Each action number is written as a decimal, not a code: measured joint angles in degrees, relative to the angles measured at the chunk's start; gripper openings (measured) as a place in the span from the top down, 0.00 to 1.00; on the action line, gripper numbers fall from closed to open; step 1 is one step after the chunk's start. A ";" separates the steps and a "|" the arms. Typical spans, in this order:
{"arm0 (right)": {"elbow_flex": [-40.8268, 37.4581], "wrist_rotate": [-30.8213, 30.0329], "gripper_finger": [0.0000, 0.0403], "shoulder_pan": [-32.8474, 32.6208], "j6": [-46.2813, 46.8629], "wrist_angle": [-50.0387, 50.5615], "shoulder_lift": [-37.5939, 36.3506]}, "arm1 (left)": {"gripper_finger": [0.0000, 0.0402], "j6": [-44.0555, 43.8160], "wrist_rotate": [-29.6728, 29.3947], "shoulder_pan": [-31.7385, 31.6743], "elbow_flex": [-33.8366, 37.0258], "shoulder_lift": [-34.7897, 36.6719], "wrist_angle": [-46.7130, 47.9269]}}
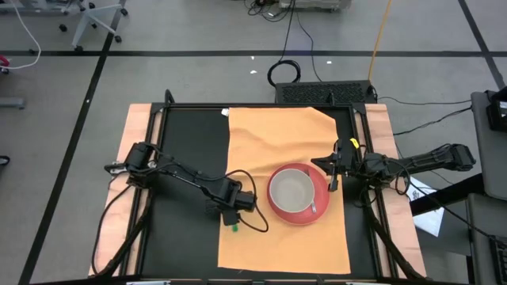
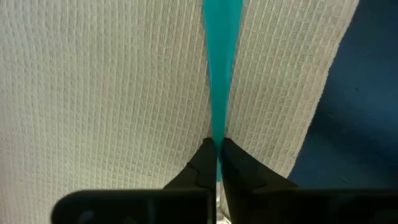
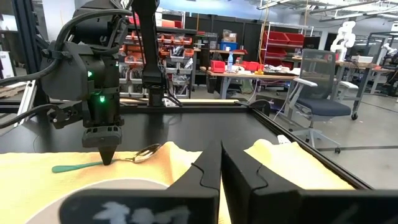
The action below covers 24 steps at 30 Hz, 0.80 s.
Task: Set table place
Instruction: Put the spoon into the bowl on the napkin
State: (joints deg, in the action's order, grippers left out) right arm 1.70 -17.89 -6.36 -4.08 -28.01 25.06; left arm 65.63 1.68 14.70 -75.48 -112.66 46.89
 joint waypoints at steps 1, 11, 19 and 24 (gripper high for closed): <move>0.00 0.00 1.00 0.00 0.00 0.00 -0.02 | 0.98 -0.14 -0.17 0.00 0.00 0.00 0.00; 0.00 0.00 1.00 0.01 0.00 -0.01 -0.01 | 0.94 -0.40 -2.46 0.00 0.00 0.00 0.00; 0.01 0.00 1.00 -0.01 0.00 -0.02 0.00 | 0.97 -0.38 -3.53 0.00 0.00 0.02 0.00; 0.01 0.00 1.00 0.01 0.00 -0.02 -0.01 | 0.98 -0.42 -3.69 0.00 0.00 0.02 -0.08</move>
State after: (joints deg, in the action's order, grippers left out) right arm 1.71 -17.89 -6.35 -4.08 -28.03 25.05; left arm 65.21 -2.00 14.70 -75.48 -112.64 46.81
